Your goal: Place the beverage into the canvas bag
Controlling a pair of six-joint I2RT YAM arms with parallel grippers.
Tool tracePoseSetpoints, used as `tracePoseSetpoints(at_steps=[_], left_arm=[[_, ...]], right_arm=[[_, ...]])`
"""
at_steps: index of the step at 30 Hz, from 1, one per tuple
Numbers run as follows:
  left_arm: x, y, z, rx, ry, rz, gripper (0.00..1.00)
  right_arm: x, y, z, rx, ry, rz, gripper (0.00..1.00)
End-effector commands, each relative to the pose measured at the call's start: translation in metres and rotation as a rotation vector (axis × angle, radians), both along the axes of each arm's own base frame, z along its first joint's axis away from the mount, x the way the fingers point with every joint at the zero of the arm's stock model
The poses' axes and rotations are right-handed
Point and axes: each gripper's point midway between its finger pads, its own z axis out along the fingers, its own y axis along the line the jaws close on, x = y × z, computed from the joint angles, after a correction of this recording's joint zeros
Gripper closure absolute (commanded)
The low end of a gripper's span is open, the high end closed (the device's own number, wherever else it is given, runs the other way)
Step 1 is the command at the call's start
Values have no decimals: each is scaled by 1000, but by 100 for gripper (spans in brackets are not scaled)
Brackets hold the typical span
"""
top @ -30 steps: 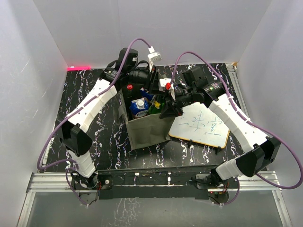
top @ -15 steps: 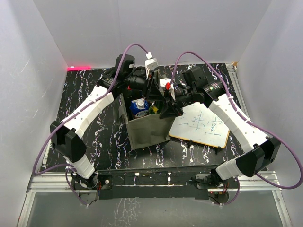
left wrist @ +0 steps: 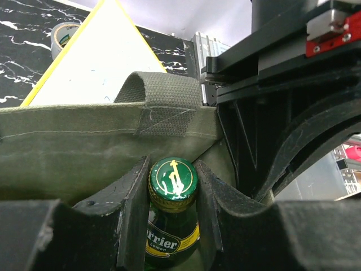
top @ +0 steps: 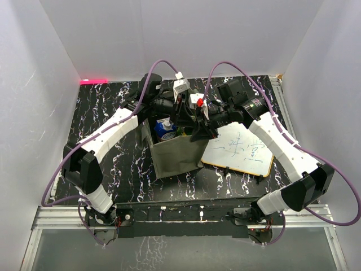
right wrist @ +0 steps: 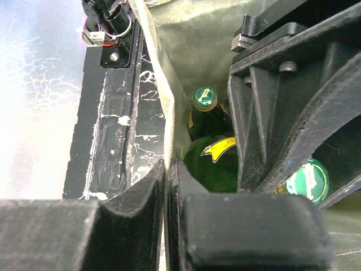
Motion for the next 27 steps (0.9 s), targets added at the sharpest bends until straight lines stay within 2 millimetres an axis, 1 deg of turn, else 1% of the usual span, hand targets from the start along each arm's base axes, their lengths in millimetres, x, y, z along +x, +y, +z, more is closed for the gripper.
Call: tracePoseSetpoints(at_steps=[1,6,9,18,23,27], left_arm=[[-39,6,44,-135,-121,-171,100],[-46,11,30,-134,-182,-228,100],[-53,14,22,-141,-197,-265,100],[-76,20,1,-169,-257,-378,100],[-79,15,-10,-152,-291,-394,100],[-79,13,-16,-145,-322,-402,100]], right_arm=[[-10,3,39,97,-83,35,92],[-10,4,42,103,-79,41,92],[-12,3,45,108,-84,42,92],[-11,3,44,103,-85,37,92],[-11,3,43,99,-83,34,92],[-11,2,42,95,-83,32,92]])
